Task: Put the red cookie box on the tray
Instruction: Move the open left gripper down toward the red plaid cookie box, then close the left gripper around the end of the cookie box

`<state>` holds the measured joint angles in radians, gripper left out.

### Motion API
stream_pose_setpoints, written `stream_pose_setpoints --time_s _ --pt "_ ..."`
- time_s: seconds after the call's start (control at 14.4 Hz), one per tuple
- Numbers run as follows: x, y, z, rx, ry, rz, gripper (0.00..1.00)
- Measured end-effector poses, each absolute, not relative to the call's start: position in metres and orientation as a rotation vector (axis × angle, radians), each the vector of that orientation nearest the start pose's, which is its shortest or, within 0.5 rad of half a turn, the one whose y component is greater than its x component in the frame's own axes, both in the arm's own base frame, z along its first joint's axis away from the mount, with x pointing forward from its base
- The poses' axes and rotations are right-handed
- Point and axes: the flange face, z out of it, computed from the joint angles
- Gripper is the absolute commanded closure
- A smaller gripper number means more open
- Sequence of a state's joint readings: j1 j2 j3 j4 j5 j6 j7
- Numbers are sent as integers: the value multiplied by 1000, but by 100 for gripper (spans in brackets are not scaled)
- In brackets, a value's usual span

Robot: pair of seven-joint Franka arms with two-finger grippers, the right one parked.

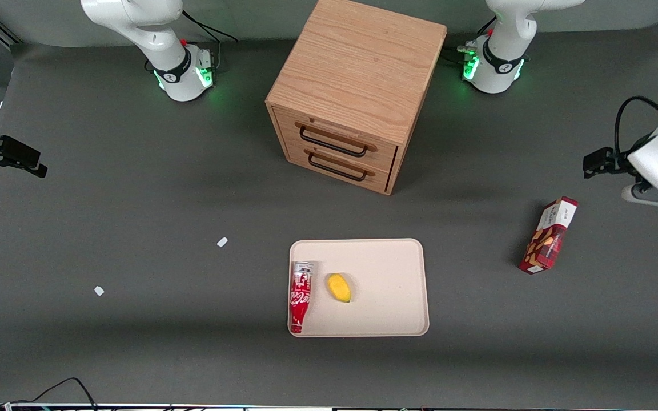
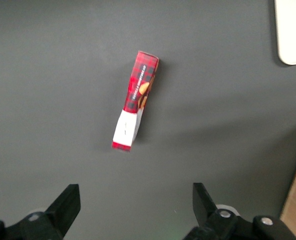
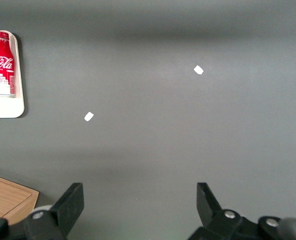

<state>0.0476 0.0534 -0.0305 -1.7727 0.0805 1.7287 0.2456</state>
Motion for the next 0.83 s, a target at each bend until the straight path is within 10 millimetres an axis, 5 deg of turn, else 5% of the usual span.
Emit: stream_pose_setpoints --time_s 0.49,0.83 --pt "571 20 378 -3013 612 108 0" --pt "576 33 312 -2977 777 84 0"
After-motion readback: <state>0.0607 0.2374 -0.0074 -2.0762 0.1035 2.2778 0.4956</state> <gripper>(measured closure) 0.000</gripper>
